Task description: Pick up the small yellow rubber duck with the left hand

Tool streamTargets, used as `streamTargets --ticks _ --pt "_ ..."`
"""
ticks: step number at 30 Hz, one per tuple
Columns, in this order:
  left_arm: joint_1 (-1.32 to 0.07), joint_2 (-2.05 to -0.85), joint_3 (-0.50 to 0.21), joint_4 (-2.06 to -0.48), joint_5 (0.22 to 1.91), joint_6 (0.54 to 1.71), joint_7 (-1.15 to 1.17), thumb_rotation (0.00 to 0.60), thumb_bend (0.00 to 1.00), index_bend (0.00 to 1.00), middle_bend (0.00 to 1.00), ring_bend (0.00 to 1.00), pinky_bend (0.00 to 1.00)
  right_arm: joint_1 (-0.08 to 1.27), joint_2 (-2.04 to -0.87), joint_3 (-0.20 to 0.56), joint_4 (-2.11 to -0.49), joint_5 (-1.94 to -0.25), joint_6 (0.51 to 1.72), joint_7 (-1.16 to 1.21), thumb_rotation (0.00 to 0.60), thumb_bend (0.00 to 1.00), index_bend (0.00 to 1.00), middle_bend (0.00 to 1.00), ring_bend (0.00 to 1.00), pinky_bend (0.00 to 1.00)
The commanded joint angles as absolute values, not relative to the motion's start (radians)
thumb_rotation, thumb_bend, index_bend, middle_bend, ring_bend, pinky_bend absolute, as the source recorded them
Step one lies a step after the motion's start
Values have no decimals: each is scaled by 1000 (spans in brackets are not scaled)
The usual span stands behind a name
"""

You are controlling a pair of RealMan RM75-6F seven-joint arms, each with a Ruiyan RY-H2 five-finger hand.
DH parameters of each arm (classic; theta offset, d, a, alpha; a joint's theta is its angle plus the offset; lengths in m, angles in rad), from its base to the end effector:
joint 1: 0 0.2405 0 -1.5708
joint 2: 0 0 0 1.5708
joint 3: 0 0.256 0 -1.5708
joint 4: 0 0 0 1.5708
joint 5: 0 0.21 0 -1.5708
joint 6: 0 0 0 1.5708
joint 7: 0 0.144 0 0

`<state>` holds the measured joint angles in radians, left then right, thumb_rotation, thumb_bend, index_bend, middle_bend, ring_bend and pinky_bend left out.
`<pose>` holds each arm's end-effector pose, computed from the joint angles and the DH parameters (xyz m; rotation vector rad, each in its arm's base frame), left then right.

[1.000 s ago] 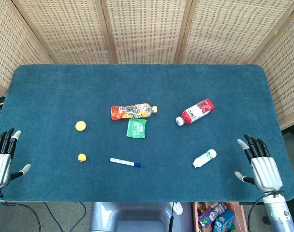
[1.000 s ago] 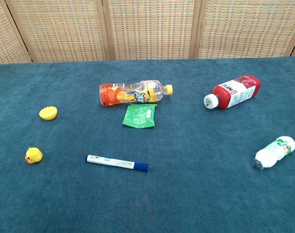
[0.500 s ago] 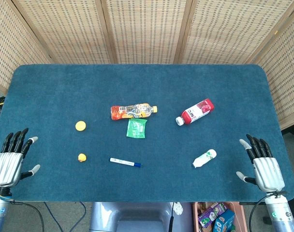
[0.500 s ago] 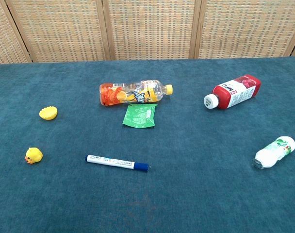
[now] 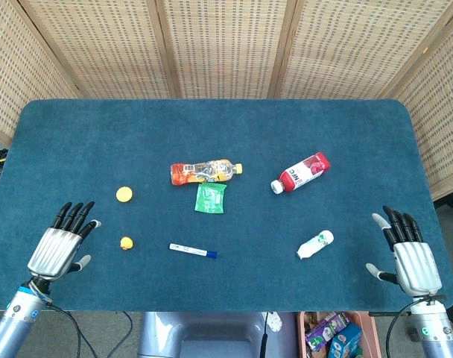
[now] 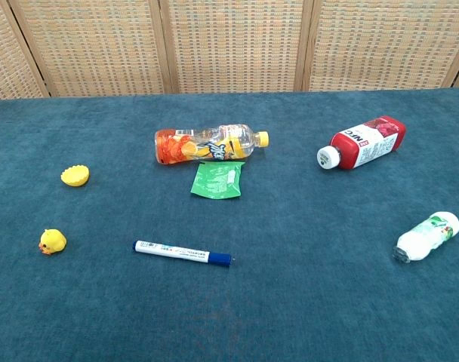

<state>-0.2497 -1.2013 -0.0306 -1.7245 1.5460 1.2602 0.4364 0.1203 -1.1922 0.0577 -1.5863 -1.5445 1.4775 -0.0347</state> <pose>-0.2500 0.2131 0.0896 -1.7781 -0.6921 -0.7467 -0.2965 -0.1930 0.1356 1.4394 -0.8731 0.9670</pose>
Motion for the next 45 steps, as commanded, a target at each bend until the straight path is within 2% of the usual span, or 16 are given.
streamTargets --ticks 1,15,22,45 --pt "-273 -1229 -29 -1711 1522 1220 465 600 211 286 0 0 0 120 -1190 60 -1586 -1542 1478 -29 600 30 8 0 0 0" --pt "-358 -1343 -63 -1603 1396 1093 542 600 226 328 0 0 0 120 -1187 63 -1579 -1534 1475 -12 600 30 8 0 0 0" --pt "-406 -1383 -78 -1575 1341 1036 587 600 231 380 0 0 0 120 -1187 65 -1577 -1531 1474 -6 600 30 8 0 0 0" --pt "-460 -1425 -53 -1557 1247 1013 657 600 235 408 0 0 0 116 -1183 72 -1569 -1530 1486 26 600 30 8 0 0 0"
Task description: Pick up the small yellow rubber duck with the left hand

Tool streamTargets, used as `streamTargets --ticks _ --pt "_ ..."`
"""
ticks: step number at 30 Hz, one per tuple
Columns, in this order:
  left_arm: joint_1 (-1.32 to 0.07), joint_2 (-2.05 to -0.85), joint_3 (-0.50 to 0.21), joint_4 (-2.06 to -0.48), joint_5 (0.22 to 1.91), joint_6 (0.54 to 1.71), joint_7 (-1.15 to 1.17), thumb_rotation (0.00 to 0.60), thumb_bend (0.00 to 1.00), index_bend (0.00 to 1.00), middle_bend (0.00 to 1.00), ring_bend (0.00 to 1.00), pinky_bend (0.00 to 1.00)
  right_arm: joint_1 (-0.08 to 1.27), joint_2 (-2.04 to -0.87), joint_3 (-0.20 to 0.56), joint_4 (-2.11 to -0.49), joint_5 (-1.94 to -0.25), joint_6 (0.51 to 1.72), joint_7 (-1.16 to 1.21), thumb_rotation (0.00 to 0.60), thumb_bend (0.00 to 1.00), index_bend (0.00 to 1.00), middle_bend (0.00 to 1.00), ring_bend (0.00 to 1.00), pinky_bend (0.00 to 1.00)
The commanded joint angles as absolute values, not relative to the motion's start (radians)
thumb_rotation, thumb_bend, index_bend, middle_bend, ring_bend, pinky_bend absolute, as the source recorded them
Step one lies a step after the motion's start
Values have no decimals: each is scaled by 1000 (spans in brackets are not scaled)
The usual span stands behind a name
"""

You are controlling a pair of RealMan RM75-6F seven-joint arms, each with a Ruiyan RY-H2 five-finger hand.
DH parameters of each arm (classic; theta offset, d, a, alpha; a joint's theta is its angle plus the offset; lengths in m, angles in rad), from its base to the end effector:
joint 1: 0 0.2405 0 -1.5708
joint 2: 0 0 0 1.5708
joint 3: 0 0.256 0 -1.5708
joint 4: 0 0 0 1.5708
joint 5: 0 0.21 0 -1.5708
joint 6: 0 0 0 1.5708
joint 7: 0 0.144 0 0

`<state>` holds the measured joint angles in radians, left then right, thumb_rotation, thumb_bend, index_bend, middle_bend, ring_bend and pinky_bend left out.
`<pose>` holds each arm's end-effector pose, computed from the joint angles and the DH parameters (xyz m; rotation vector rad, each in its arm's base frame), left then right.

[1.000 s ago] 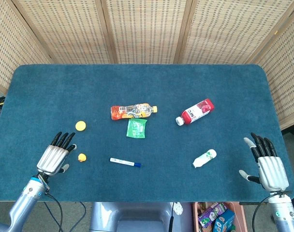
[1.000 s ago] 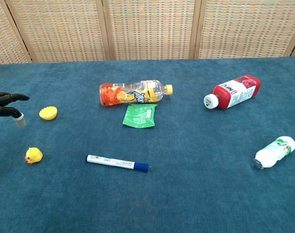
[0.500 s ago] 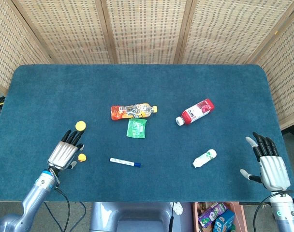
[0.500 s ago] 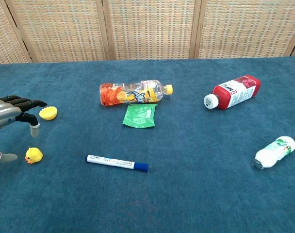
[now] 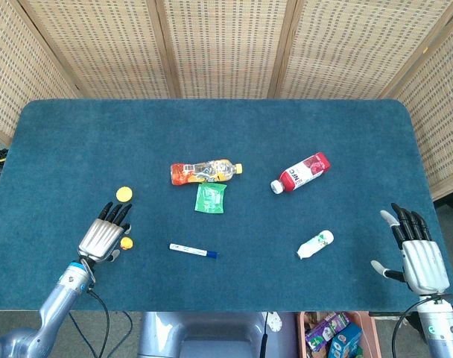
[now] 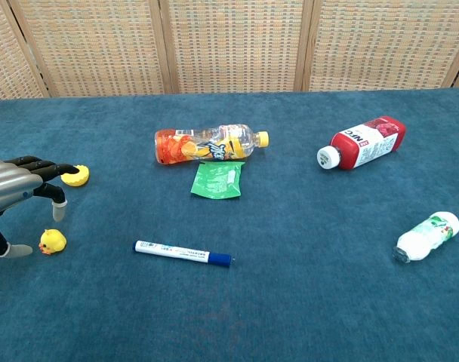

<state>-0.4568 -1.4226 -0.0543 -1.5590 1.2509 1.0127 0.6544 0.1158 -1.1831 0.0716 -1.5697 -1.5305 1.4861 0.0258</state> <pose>-0.2434 0.2659 0.0085 -1.9381 -0.7059 -0.5236 -0.3020 -0.1951 0.1439 1.3980 -0.8936 0.9970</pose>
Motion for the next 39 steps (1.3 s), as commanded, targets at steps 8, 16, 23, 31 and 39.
streamTargets --ticks 8,16,23,31,39 --pt "-477 -1432 -44 -1544 1220 1010 667 600 239 411 0 0 0 115 -1183 73 -1568 -1530 1488 31 600 30 8 0 0 0" --pt "-492 -1455 -34 -1531 1203 1003 674 600 247 438 0 0 0 114 -1182 74 -1568 -1530 1491 35 600 30 8 0 0 0" --pt "-498 -1464 -26 -1523 1196 1016 687 600 260 547 0 0 0 111 -1182 79 -1563 -1530 1501 47 600 30 8 0 0 0" --pt "-499 -1456 -22 -1522 1195 1032 675 600 264 586 0 0 0 110 -1184 80 -1560 -1534 1506 50 600 30 8 0 0 0" --pt "-518 -1425 -45 -1555 1198 1044 670 600 263 586 0 0 0 111 -1185 80 -1558 -1530 1502 49 600 30 8 0 0 0"
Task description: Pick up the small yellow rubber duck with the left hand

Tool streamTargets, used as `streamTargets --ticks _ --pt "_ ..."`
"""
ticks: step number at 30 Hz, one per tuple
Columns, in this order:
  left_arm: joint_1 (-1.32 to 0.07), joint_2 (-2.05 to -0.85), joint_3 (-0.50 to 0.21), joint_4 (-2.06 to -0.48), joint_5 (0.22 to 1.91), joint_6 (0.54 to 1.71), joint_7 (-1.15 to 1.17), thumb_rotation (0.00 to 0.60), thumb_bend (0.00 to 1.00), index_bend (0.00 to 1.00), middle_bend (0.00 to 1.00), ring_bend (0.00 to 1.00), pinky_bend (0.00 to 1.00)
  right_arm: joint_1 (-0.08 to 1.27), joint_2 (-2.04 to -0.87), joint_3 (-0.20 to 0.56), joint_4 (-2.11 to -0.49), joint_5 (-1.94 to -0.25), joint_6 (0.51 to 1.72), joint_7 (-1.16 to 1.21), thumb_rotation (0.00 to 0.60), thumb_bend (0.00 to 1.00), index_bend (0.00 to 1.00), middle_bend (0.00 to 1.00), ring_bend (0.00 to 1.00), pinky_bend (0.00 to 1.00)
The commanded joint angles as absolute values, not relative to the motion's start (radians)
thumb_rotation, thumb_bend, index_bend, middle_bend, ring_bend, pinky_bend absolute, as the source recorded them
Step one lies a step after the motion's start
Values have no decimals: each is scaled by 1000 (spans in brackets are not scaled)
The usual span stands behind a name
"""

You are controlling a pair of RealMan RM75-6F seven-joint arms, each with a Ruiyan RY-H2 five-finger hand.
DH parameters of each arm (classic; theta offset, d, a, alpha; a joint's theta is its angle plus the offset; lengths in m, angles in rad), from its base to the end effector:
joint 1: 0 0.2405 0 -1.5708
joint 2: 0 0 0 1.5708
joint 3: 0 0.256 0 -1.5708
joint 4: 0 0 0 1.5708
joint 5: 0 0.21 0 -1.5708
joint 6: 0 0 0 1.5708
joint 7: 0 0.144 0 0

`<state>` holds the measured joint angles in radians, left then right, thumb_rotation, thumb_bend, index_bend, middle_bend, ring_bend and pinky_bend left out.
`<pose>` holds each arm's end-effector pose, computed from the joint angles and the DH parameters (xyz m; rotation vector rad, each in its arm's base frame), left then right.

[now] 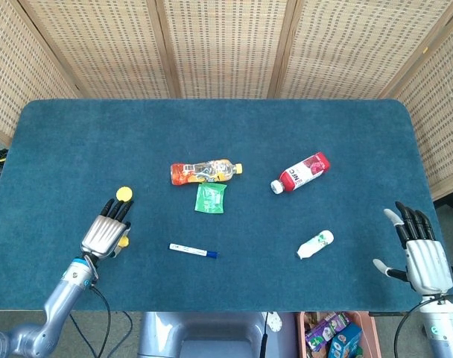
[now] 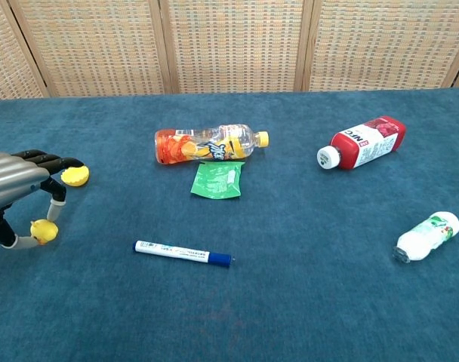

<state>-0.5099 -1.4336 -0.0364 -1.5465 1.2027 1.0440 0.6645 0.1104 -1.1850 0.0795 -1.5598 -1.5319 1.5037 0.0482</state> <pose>-0.2374 0.2775 0.0084 -1.9235 -0.6814 -0.5272 -0.3030 -0.1951 0.1476 1.3758 -0.8886 1.0207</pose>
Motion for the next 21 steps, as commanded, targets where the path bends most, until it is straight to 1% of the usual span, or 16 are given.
streamTargets --ticks 1,8,11,17,21 --pt "-523 -1421 -51 -1559 1193 1042 674 600 263 586 0 0 0 111 -1186 80 -1557 -1528 1500 50 600 30 8 0 0 0" --pt "-591 -1384 -124 -1566 1097 989 705 600 264 586 0 0 0 123 -1194 88 -1534 -1494 1462 61 600 30 8 0 0 0" --pt "-642 -1384 -168 -1510 1002 933 718 600 264 586 0 0 0 133 -1202 93 -1516 -1467 1429 66 600 30 8 0 0 0" --pt "-698 -1411 -187 -1420 905 864 711 600 264 585 0 0 0 138 -1207 94 -1509 -1458 1417 55 600 30 8 0 0 0" --pt "-746 -1460 -199 -1305 866 815 687 600 264 586 0 0 0 142 -1214 96 -1507 -1444 1406 31 600 30 8 0 0 0"
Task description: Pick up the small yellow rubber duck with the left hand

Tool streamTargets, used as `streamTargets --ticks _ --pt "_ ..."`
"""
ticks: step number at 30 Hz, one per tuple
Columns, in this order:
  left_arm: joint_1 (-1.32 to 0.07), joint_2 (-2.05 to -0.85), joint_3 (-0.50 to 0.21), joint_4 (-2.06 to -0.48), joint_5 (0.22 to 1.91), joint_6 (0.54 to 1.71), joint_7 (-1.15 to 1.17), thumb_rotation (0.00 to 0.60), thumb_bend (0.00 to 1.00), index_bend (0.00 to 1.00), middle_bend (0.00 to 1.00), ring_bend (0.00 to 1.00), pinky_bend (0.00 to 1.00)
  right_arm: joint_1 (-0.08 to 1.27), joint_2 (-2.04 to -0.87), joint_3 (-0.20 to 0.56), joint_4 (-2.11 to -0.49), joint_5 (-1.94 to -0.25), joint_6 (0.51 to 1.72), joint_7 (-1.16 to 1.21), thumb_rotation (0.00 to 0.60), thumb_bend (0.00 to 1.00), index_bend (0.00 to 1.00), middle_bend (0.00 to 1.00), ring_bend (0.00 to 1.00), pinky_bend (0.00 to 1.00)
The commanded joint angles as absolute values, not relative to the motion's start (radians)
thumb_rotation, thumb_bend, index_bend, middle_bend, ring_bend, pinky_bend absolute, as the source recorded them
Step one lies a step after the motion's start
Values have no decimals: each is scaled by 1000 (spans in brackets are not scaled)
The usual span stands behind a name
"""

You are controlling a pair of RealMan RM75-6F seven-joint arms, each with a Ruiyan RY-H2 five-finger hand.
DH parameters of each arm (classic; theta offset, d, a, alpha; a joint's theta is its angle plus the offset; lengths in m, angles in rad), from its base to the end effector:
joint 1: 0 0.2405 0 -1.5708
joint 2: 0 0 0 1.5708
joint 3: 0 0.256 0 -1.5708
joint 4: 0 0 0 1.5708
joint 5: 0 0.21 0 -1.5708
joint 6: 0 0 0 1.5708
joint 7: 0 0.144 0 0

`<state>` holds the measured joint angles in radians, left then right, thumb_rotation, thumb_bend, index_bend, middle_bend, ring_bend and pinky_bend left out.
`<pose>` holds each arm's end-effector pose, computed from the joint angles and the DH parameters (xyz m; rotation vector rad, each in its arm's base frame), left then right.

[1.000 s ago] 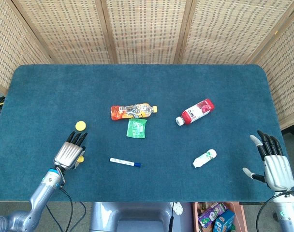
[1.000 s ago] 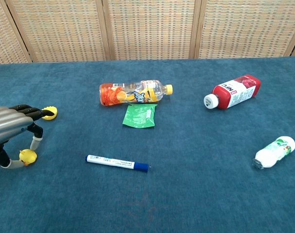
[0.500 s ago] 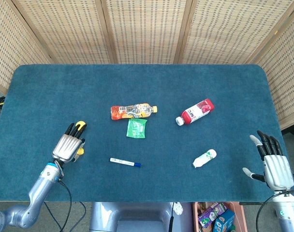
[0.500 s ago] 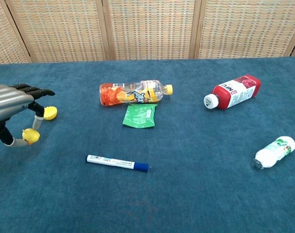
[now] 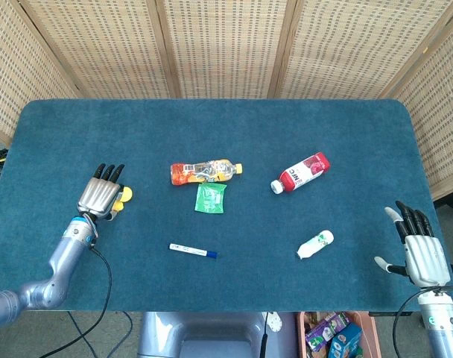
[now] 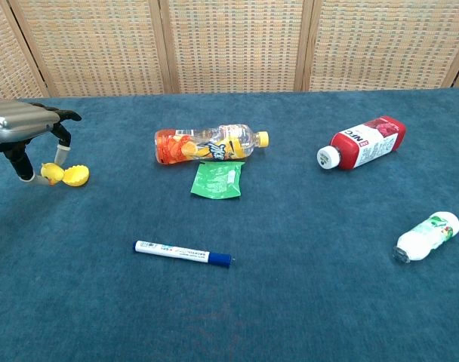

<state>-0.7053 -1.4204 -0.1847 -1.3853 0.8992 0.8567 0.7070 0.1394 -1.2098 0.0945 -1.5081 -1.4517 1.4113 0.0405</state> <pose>-0.2270 0.3724 0.0342 -1.8110 -0.7232 -0.4418 -0.3197 -0.2088 0.1390 1.3689 -0.9394 0.9302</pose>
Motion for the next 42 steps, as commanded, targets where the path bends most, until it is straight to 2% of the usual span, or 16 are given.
streamTargets --ticks 1,12,29,32,35,37,42 --pt "-755 -1470 -200 -1282 867 807 675 600 264 586 0 0 0 143 -1216 98 -1506 -1440 1404 28 600 30 8 0 0 0" --pt "-823 -1523 -186 -1159 854 752 639 600 264 586 0 0 0 152 -1232 108 -1473 -1409 1379 28 600 30 8 0 0 0" --pt "-844 -1524 -144 -1143 824 768 647 600 264 563 0 0 0 148 -1245 117 -1456 -1407 1400 39 600 30 8 0 0 0" --pt "-844 -1530 -138 -1134 825 776 646 600 260 518 0 0 0 147 -1244 118 -1456 -1405 1400 38 600 30 8 0 0 0" --pt "-844 -1538 -137 -1121 829 785 638 600 227 354 0 0 0 146 -1244 119 -1456 -1405 1403 39 600 30 8 0 0 0" --pt "-844 -1542 -140 -1115 828 780 623 600 205 297 0 0 0 146 -1246 122 -1453 -1403 1406 41 600 30 8 0 0 0" --pt "-845 -1547 -135 -1104 838 774 608 600 164 261 0 0 0 145 -1249 123 -1447 -1404 1410 44 600 30 8 0 0 0"
